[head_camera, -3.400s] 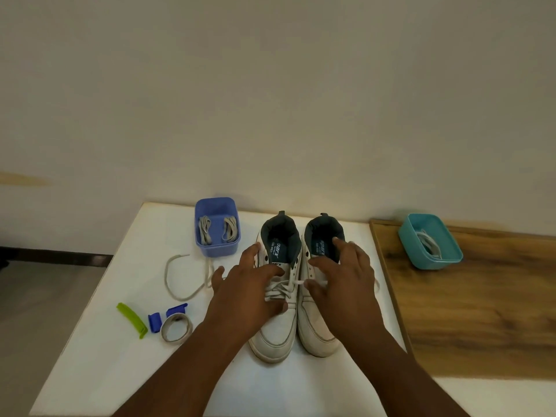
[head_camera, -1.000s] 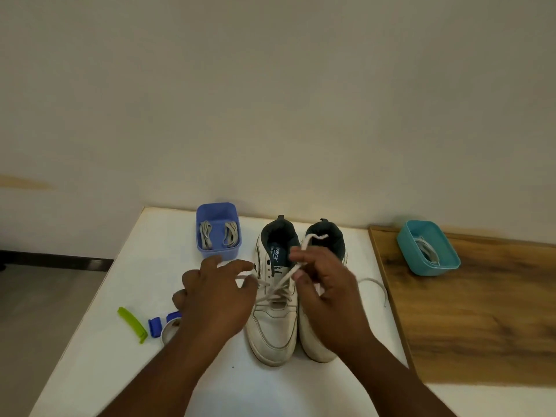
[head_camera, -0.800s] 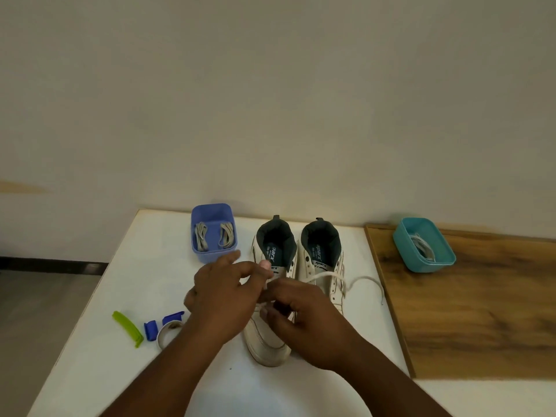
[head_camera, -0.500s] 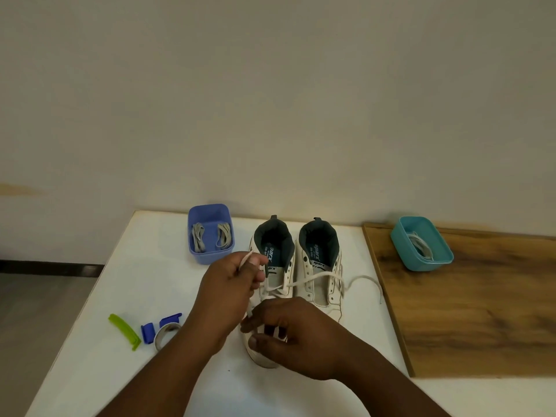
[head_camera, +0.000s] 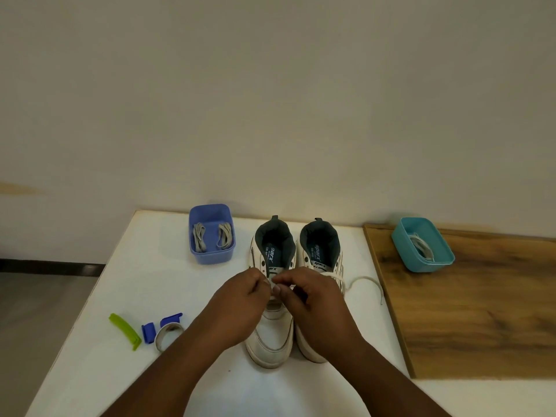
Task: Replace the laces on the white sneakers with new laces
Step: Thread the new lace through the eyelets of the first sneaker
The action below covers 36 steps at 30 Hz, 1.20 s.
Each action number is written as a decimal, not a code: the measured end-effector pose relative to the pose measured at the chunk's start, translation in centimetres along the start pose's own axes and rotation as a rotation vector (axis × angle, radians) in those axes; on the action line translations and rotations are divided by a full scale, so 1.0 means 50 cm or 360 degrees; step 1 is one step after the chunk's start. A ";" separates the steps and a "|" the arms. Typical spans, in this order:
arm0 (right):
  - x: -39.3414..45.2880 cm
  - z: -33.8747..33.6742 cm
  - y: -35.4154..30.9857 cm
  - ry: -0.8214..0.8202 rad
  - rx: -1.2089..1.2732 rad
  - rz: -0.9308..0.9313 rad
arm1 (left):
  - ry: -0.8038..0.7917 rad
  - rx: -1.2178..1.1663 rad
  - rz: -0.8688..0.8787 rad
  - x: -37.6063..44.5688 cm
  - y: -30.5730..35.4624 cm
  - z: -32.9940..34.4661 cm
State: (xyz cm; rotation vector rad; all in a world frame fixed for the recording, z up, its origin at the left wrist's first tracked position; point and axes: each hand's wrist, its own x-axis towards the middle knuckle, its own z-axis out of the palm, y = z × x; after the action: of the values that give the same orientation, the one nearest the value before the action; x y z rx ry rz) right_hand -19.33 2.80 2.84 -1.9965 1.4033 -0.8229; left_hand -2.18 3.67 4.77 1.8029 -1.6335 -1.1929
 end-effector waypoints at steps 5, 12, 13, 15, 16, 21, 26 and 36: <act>0.003 -0.001 0.000 0.0005 0.0199 0.0097 | 0.0029 0.0016 0.0172 0.008 -0.011 0.006; 0.008 0.000 0.029 0.0200 -0.0013 0.0415 | 0.0327 0.0025 0.0212 0.030 -0.024 0.012; 0.008 0.002 0.035 0.0221 -0.0083 0.0450 | 0.0419 0.0062 0.0222 0.033 -0.024 0.016; 0.005 0.006 0.039 0.0243 -0.0191 0.0499 | 0.0575 0.0138 0.0253 0.040 -0.024 0.023; 0.005 0.008 0.038 0.0242 -0.0241 0.0507 | 0.0632 0.0187 0.0277 0.044 -0.025 0.026; 0.012 0.025 0.029 0.0152 -0.0450 0.0567 | 0.0858 0.0587 0.0196 0.061 -0.022 0.056; 0.013 0.033 0.030 0.0195 -0.0421 0.0610 | 0.0935 0.0520 0.0204 0.066 -0.032 0.076; 0.009 0.040 0.026 0.0209 -0.0312 0.0663 | 0.0864 0.0517 0.0122 0.073 -0.042 0.095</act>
State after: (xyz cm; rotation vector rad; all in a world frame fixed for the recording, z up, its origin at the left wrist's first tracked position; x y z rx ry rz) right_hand -18.50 2.17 0.61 -1.7138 1.9546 -0.6557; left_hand -5.07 1.75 -0.54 2.0018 -1.6014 -0.3575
